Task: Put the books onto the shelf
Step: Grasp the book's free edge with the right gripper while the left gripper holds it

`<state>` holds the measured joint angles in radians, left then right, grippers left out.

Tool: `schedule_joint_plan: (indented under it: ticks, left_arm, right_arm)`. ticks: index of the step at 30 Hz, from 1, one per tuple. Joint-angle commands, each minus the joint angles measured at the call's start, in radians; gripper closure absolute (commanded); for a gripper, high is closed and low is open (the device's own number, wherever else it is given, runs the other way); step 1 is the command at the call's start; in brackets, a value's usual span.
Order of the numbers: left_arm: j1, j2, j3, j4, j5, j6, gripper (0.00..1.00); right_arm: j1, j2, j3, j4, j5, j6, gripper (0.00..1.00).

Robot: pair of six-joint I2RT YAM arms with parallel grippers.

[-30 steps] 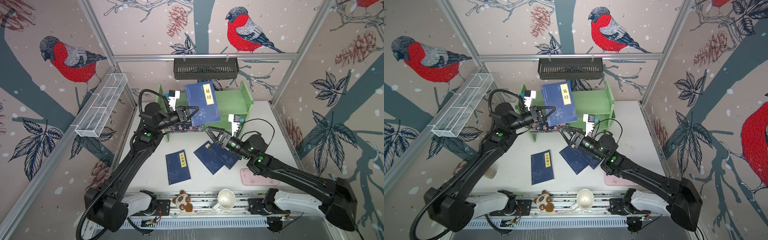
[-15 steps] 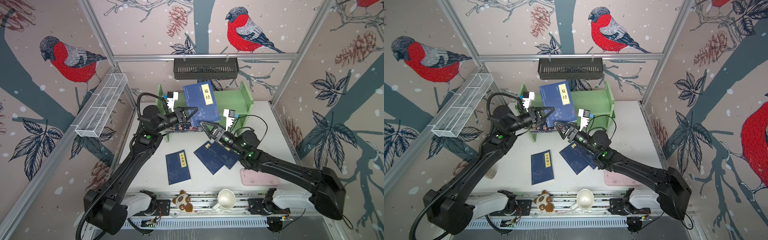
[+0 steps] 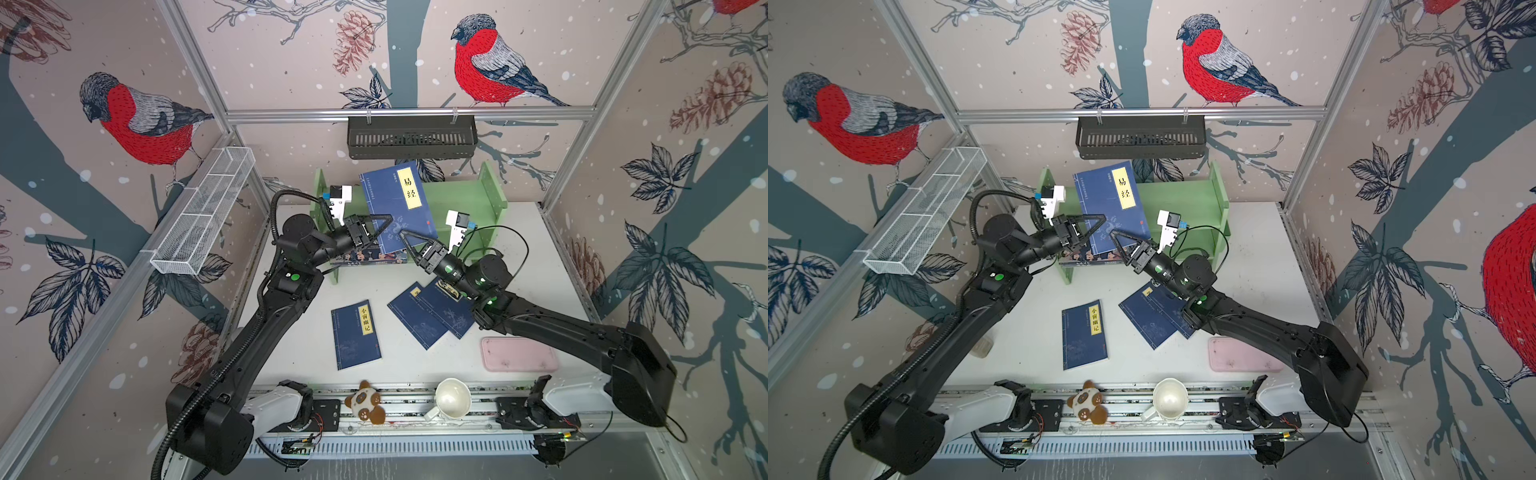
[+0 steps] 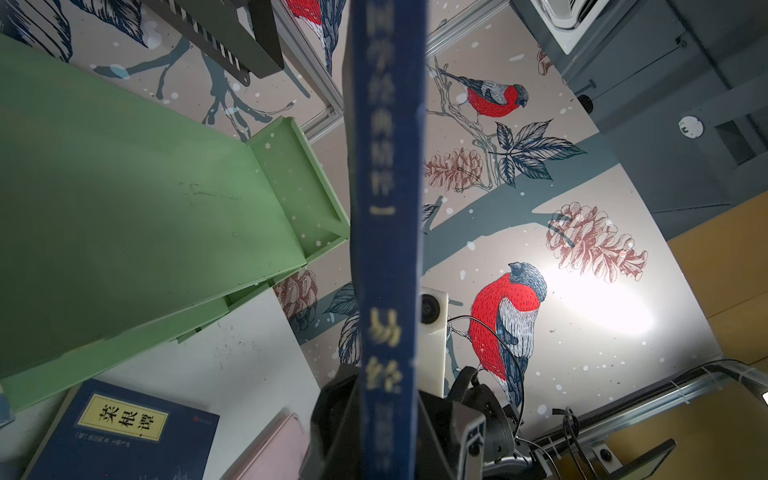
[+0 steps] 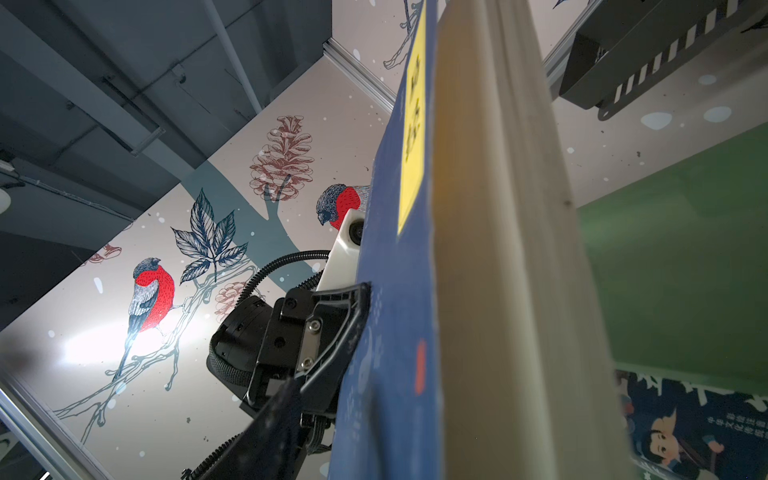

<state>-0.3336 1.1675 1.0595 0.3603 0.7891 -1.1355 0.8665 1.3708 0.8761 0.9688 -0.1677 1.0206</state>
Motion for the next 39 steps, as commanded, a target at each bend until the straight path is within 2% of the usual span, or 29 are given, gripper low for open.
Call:
schedule_joint_plan:
  ticks: [1,3,5,6,7,9,10,11,12,14,17,20,23,27,29,31,36,37,39]
  left_arm:
    - [0.005,-0.009,-0.01,0.07,0.007,-0.015,1.0]
    - [0.004,-0.014,-0.022,0.07,0.005,-0.017,1.0]
    - [0.008,-0.022,-0.042,0.076,0.006,-0.015,0.98]
    - [0.012,-0.028,-0.056,0.081,0.004,-0.015,0.94]
    - [0.016,-0.035,-0.074,0.084,0.005,-0.014,0.89]
    - [0.034,-0.049,-0.107,0.08,0.016,-0.002,0.73]
    - [0.043,-0.056,-0.118,0.077,0.022,0.005,0.59]
    - [0.054,-0.066,-0.128,0.062,0.031,0.021,0.41]
    - [0.068,-0.078,-0.134,0.037,0.035,0.047,0.31]
    - [0.095,-0.107,-0.15,0.003,0.057,0.114,0.25]
    - [0.151,-0.141,-0.185,0.013,0.135,0.173,0.21]
    - [0.205,-0.154,-0.201,0.088,0.269,0.174,0.23]
    - [0.222,-0.155,-0.181,0.146,0.431,0.201,0.21]
    - [0.225,-0.167,-0.158,0.152,0.517,0.239,0.22]
    - [0.228,-0.161,-0.144,0.143,0.542,0.264,0.21]
    - [0.237,-0.152,-0.118,0.07,0.541,0.34,0.21]
    - [0.261,-0.125,0.014,-0.32,0.483,0.649,0.23]
    - [0.262,-0.121,0.024,-0.339,0.483,0.657,0.23]
    - [0.261,-0.118,0.01,-0.27,0.519,0.584,0.23]
  right_arm:
    - [-0.009,0.009,-0.006,0.085,-0.009,0.023,0.59]
    - [-0.015,0.011,-0.004,0.084,-0.023,0.022,0.75]
    - [-0.021,0.009,-0.001,0.069,-0.037,0.02,0.87]
    - [-0.028,0.007,0.002,0.051,-0.049,0.016,0.96]
    - [-0.035,0.002,0.004,0.032,-0.059,0.011,0.98]
    - [-0.048,-0.018,0.007,-0.011,-0.083,-0.002,0.98]
    - [-0.06,-0.029,0.01,-0.04,-0.098,-0.009,0.98]
    - [-0.074,-0.046,0.015,-0.08,-0.118,-0.019,0.98]
    - [-0.088,-0.065,0.022,-0.122,-0.14,-0.032,0.98]
    - [-0.127,-0.108,0.037,-0.221,-0.201,-0.061,0.98]
    - [-0.192,-0.165,0.056,-0.365,-0.314,-0.102,0.98]
    - [-0.27,-0.214,0.078,-0.511,-0.454,-0.155,0.99]
    - [-0.344,-0.258,0.095,-0.632,-0.585,-0.214,0.99]
    - [-0.398,-0.28,0.142,-0.797,-0.764,-0.315,0.99]
    - [-0.399,-0.286,0.166,-0.881,-0.808,-0.378,0.99]
    - [-0.401,-0.297,0.174,-0.912,-0.855,-0.407,0.98]
    - [-0.399,-0.32,0.176,-0.925,-0.94,-0.419,0.99]
    - [-0.4,-0.32,0.18,-0.938,-0.946,-0.425,0.98]
    - [-0.4,-0.316,0.196,-0.992,-0.952,-0.46,0.98]
